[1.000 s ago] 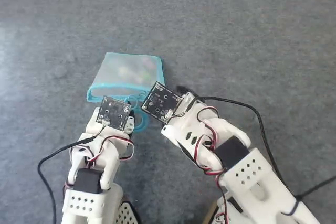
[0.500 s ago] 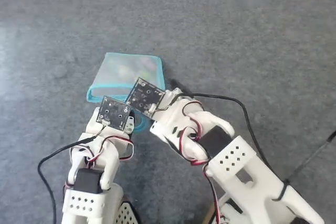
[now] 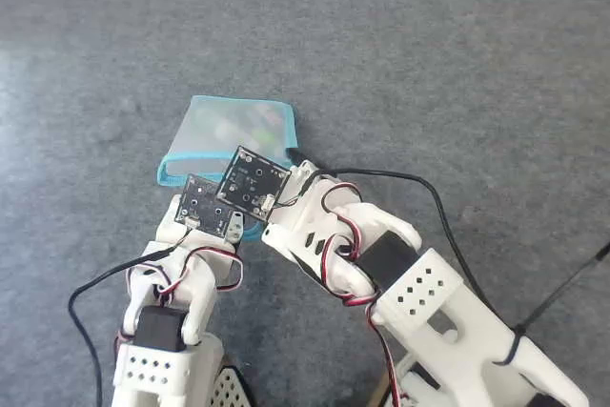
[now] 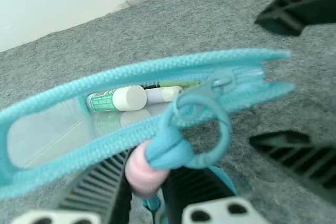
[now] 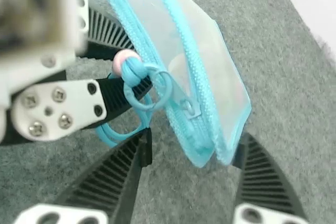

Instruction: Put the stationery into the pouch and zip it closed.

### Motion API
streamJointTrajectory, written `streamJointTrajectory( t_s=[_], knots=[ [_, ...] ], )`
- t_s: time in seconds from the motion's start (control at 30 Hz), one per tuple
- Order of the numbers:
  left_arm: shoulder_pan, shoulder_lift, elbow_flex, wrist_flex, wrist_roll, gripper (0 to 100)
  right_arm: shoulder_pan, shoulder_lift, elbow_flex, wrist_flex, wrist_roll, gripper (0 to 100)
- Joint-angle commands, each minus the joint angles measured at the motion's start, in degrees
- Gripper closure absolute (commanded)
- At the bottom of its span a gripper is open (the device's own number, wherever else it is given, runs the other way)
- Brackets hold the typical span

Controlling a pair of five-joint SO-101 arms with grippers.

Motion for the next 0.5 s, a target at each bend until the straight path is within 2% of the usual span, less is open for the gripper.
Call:
streamJointTrajectory(
  t_s=[0.0, 0.17, 0.47],
  knots=[
    [-0.1, -0.7, -3.0, -1.7, 1.7, 99, -0.3, 0.1, -3.4, -1.7, 0.7, 84.6],
    [-0.2, -0.7, -3.0, -1.7, 1.7, 99, -0.3, 4.3, -3.5, -1.9, 0.7, 84.9],
    [-0.3, -0.6, -3.0, -1.7, 1.7, 99, 1.5, 10.8, -7.2, 0.7, 0.7, 75.7]
  ],
)
